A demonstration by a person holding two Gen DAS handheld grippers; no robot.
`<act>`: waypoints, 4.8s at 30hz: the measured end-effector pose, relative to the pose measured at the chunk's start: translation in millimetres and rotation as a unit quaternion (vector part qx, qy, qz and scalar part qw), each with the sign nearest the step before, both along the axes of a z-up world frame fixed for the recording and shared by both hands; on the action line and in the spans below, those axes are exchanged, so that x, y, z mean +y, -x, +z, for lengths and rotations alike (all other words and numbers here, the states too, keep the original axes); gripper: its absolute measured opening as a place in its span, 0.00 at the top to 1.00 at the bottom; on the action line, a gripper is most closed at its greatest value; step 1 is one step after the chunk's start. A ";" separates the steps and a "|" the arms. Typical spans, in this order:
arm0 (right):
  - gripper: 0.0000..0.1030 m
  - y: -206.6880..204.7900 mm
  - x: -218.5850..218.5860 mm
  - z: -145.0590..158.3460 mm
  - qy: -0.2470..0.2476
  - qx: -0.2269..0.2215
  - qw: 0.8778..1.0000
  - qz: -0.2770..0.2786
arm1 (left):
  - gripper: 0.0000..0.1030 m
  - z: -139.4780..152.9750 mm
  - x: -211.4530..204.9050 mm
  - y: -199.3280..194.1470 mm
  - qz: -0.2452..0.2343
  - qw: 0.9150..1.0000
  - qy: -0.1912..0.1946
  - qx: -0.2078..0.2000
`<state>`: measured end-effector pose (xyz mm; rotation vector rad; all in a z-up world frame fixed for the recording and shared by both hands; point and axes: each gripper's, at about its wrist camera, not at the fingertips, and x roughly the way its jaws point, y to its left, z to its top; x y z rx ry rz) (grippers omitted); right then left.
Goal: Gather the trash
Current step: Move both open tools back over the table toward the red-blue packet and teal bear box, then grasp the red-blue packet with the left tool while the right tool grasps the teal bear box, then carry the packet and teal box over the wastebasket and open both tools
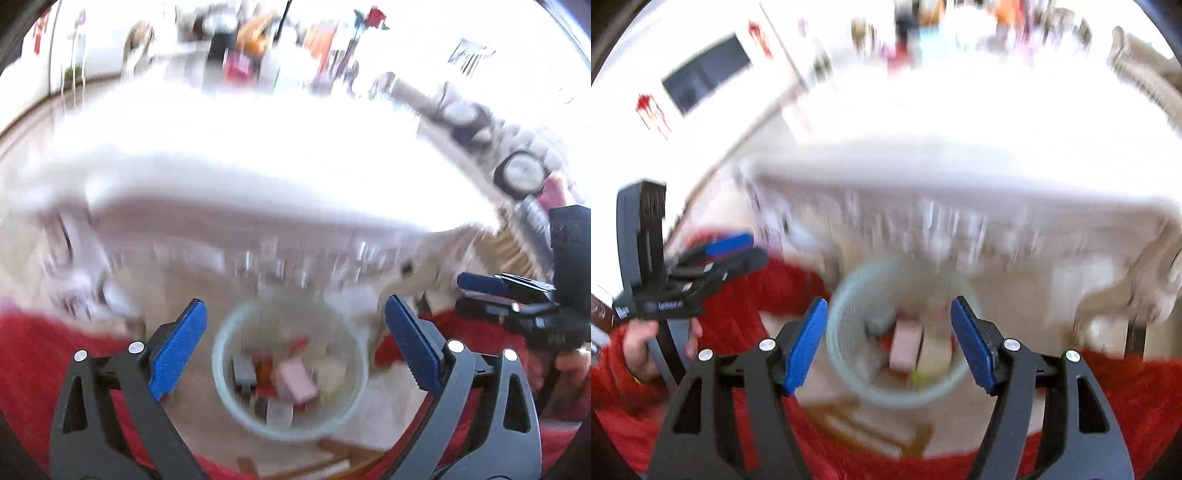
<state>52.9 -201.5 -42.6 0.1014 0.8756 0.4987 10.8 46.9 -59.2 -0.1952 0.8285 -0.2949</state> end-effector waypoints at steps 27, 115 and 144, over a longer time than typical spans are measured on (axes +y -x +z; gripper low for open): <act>0.28 -411.6 153.3 29.8 0.095 -0.041 0.964 -0.246 | 0.09 63.3 97.0 -356.3 0.158 0.982 -0.095 -0.052; 0.53 -34.1 54.4 -149.6 0.130 0.195 0.972 0.024 | 0.52 -144.7 -47.6 -35.3 -0.064 0.969 -0.071 0.226; 0.36 17.9 26.5 -63.2 0.119 0.058 0.991 0.032 | 0.09 -53.5 -25.1 -8.4 -0.032 0.992 -0.089 0.088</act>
